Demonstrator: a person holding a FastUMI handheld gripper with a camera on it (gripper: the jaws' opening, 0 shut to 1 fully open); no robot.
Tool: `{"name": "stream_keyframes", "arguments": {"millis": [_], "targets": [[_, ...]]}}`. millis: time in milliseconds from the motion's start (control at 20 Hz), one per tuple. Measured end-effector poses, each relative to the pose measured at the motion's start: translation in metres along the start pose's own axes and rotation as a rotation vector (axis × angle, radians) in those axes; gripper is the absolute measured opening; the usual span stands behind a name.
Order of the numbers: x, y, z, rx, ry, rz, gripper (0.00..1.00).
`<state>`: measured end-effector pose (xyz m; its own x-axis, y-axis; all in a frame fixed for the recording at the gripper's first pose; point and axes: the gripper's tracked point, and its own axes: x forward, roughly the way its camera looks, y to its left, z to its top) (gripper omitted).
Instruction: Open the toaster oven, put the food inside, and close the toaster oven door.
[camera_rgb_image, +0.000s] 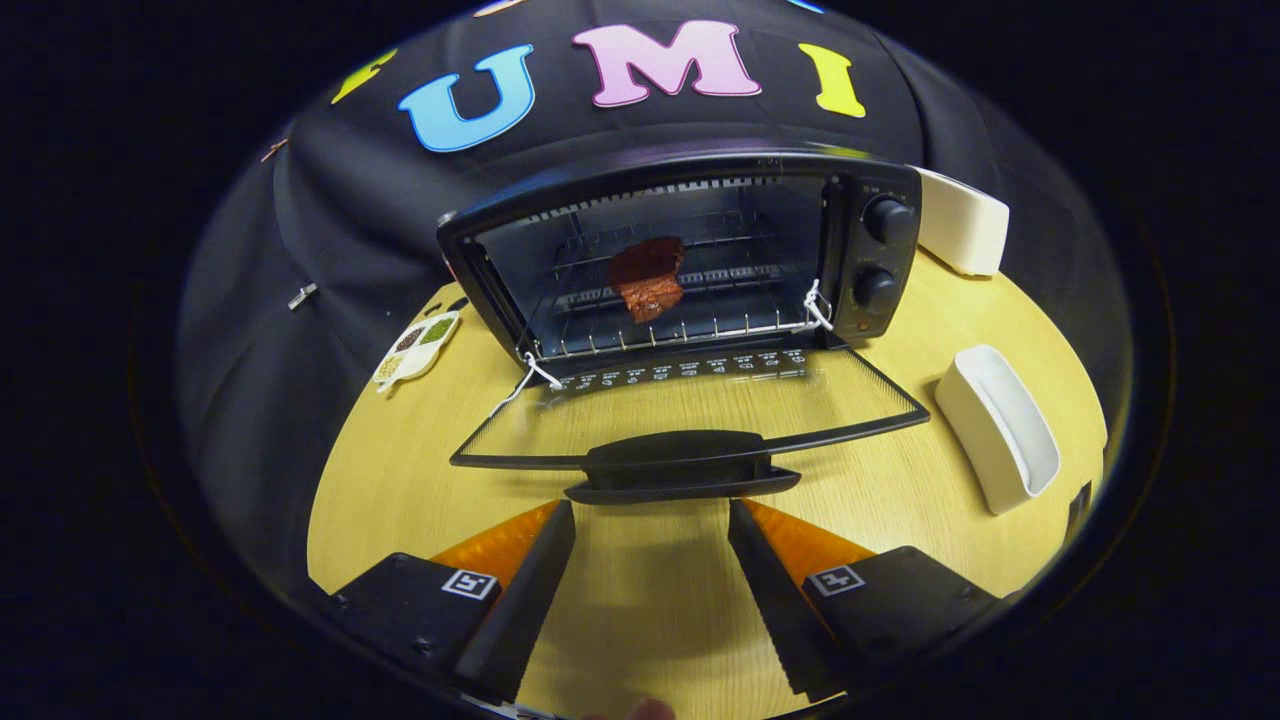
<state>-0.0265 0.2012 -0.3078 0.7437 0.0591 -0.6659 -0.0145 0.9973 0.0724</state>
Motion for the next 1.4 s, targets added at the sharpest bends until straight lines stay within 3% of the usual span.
{"name": "stream_keyframes", "arguments": {"millis": [250,550,800,1150,1400], "targets": [[-0.009,0.005,0.029,0.030,-0.088,0.015,0.96],[-0.013,0.015,0.098,0.051,-0.232,0.055,0.96],[-0.004,0.016,0.144,0.034,-0.290,0.040,0.99],[-0.014,-0.005,0.143,0.007,-0.280,-0.003,0.99],[-0.048,-0.036,0.170,-0.017,-0.356,-0.035,0.99]]}}
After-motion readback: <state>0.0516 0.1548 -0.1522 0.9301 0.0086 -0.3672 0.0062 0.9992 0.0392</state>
